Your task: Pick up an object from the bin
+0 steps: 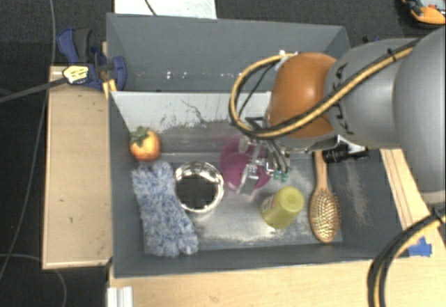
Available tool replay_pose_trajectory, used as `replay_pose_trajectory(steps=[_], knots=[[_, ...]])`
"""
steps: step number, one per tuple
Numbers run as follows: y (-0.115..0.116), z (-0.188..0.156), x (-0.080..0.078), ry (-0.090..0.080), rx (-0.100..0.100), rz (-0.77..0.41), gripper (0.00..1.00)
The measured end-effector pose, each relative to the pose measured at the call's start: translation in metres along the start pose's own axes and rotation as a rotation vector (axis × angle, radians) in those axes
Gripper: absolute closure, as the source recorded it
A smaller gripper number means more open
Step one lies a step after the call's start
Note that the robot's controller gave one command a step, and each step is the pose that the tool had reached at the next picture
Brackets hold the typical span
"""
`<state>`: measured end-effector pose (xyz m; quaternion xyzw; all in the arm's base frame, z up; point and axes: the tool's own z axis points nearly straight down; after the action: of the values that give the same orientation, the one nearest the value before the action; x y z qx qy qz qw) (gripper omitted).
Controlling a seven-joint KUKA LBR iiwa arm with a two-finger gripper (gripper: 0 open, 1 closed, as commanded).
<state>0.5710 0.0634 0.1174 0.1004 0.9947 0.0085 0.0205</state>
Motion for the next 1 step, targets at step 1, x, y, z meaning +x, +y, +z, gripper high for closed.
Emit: replay_pose_trajectory(steps=[1], knots=[[-0.0134, 0.0057, 0.0148, 0.002, 0.001, -0.052, 0.00]])
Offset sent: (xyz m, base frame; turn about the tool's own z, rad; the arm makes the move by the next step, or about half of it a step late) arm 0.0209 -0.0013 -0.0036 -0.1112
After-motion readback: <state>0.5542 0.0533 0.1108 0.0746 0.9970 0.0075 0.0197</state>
